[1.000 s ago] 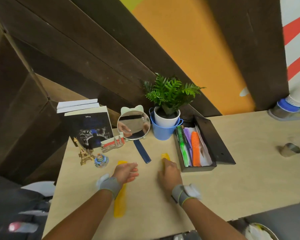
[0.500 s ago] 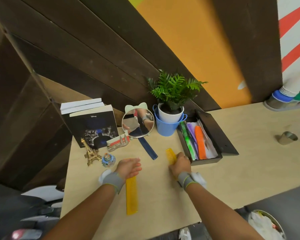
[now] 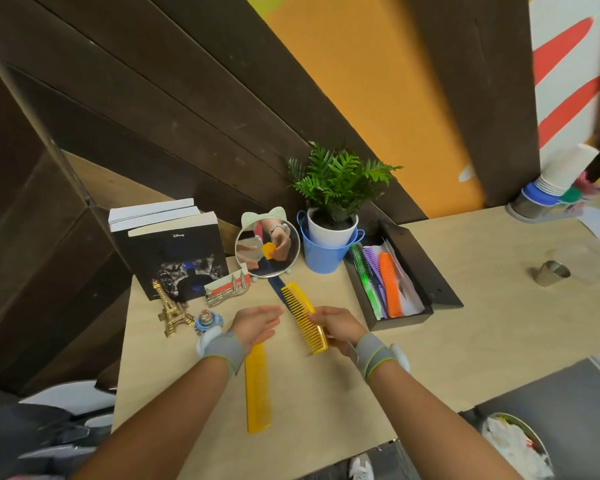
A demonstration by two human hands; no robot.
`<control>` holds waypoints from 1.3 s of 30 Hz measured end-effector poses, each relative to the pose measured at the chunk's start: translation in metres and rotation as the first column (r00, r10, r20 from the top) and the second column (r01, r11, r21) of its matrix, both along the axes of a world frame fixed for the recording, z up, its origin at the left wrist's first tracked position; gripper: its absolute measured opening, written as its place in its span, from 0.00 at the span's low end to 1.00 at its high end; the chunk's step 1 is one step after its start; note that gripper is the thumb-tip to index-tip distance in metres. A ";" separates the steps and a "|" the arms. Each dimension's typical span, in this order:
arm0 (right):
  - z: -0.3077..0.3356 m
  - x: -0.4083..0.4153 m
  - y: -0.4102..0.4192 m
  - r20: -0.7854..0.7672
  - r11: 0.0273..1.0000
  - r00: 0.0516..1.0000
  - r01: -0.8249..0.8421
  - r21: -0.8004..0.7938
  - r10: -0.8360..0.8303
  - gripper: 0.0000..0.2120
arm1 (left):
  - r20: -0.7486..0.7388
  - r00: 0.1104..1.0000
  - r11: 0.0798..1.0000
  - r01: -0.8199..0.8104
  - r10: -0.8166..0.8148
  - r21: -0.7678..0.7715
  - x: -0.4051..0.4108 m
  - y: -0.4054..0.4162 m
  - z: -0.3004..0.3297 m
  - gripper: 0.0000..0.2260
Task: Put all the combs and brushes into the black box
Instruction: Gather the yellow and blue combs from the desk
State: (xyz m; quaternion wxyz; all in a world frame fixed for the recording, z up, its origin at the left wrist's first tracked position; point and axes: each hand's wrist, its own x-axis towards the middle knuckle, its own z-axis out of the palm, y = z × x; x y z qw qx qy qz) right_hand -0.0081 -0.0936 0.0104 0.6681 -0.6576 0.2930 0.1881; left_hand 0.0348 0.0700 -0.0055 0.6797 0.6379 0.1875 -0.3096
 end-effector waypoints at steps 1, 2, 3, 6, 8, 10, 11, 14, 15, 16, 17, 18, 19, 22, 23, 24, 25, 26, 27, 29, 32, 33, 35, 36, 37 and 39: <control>0.003 0.000 0.003 -0.004 0.999 0.999 -0.037 0.032 0.037 0.10 | 0.009 1.000 1.000 0.018 -0.018 -0.011 0.002 -0.001 0.001 0.08; 0.005 0.000 0.005 -0.001 0.996 0.998 -0.069 0.049 0.069 0.09 | 0.018 1.000 0.999 0.023 -0.022 -0.030 0.004 -0.002 0.003 0.12; 0.006 0.001 0.008 0.004 0.994 0.996 -0.091 0.059 0.090 0.09 | 0.028 0.999 0.999 0.025 -0.024 -0.034 0.005 -0.002 0.005 0.13; 0.006 0.003 0.015 0.006 0.988 0.991 -0.132 0.080 0.132 0.08 | 0.052 0.999 1.000 0.015 -0.014 -0.027 0.007 0.001 0.008 0.04; 0.005 0.004 0.020 0.001 0.982 0.986 -0.168 0.083 0.168 0.07 | 0.068 0.998 1.000 -0.012 0.012 -0.011 0.006 0.007 0.010 0.02; 0.002 0.006 0.023 -0.001 0.983 0.986 -0.167 0.076 0.167 0.07 | 0.076 0.996 0.999 -0.037 0.037 -0.004 0.005 0.013 0.010 0.03; -0.001 0.008 0.024 -0.004 0.986 0.989 -0.149 0.075 0.150 0.06 | 0.074 0.996 0.999 -0.050 0.051 -0.009 0.005 0.018 0.010 0.03; -0.011 0.017 0.023 -0.005 0.996 0.997 -0.083 -0.023 0.083 0.07 | 0.071 0.993 0.995 -0.097 0.097 -0.003 0.002 0.034 0.010 0.04; -0.015 0.021 0.021 0.009 0.989 0.997 -0.071 -0.128 0.073 0.08 | 0.072 0.992 0.994 -0.107 0.107 0.004 0.000 0.039 0.010 0.03; -0.019 0.026 0.020 0.030 0.968 0.997 -0.064 -0.242 0.074 0.08 | 0.071 0.990 0.993 -0.121 0.120 0.004 -0.001 0.044 0.010 0.03; -0.023 0.030 0.021 0.045 0.941 0.995 -0.070 -0.330 0.089 0.07 | 0.073 0.988 0.991 -0.135 0.135 -0.004 -0.003 0.049 0.010 0.03; -0.025 0.034 0.021 0.051 0.921 0.992 -0.085 -0.380 0.112 0.07 | 0.071 0.986 0.988 -0.151 0.152 -0.015 -0.005 0.052 0.009 0.03; -0.027 0.038 0.023 0.047 0.906 0.989 -0.110 -0.409 0.141 0.10 | 0.067 0.983 0.985 -0.169 0.170 -0.026 -0.007 0.056 0.009 0.03; -0.029 0.049 0.026 -0.010 0.829 0.976 -0.192 -0.526 0.219 0.18 | 0.049 0.973 0.973 -0.225 0.227 -0.047 -0.011 0.063 0.009 0.05; -0.030 0.052 0.028 -0.032 0.789 0.968 -0.220 -0.574 0.247 0.19 | 0.041 0.967 0.967 -0.248 0.250 -0.052 -0.013 0.066 0.008 0.05; -0.030 0.056 0.030 -0.058 0.753 0.964 -0.241 -0.613 0.261 0.20 | 0.033 0.962 0.962 -0.268 0.270 -0.056 -0.014 0.069 0.007 0.04; -0.030 0.059 0.031 -0.080 0.733 0.963 -0.248 -0.633 0.256 0.22 | 0.027 0.959 0.959 -0.279 0.281 -0.058 -0.015 0.072 0.007 0.04; -0.029 0.061 0.032 -0.103 0.725 0.965 -0.250 -0.641 0.242 0.25 | 0.021 0.958 0.956 -0.286 0.287 -0.064 -0.016 0.074 0.006 0.04; -0.029 0.062 0.034 -0.120 0.723 0.966 -0.251 -0.644 0.229 0.27 | 0.014 0.956 0.953 -0.292 0.294 -0.075 -0.017 0.077 0.006 0.03; -0.028 0.064 0.035 -0.156 0.714 0.964 -0.265 -0.648 0.217 0.29 | 0.003 0.953 0.949 -0.302 0.303 -0.093 -0.018 0.081 0.004 0.03; -0.028 0.062 0.035 -0.193 0.691 0.961 -0.277 -0.668 0.199 0.26 | 0.000 0.953 0.948 -0.303 0.304 -0.100 -0.019 0.085 0.003 0.02; -0.029 0.061 0.035 -0.195 0.686 0.962 -0.273 -0.674 0.191 0.23 | -0.002 0.952 0.947 -0.305 0.306 -0.103 -0.019 0.085 0.003 0.02; -0.028 0.061 0.034 -0.211 0.678 0.958 -0.287 -0.677 0.195 0.18 | -0.009 0.949 0.941 -0.315 0.317 -0.126 -0.019 0.085 0.004 0.03; -0.027 0.061 0.035 -0.228 0.677 0.953 -0.301 -0.672 0.198 0.16 | -0.016 0.946 0.937 -0.322 0.323 -0.135 -0.019 0.085 0.004 0.03; -0.026 0.062 0.035 -0.247 0.677 0.950 -0.310 -0.667 0.192 0.15 | -0.023 0.944 0.935 -0.328 0.328 -0.137 -0.019 0.085 0.004 0.03; -0.025 0.060 0.035 -0.275 0.669 0.943 -0.327 -0.668 0.186 0.14 | -0.038 0.940 0.931 -0.340 0.338 -0.131 -0.019 0.084 0.003 0.03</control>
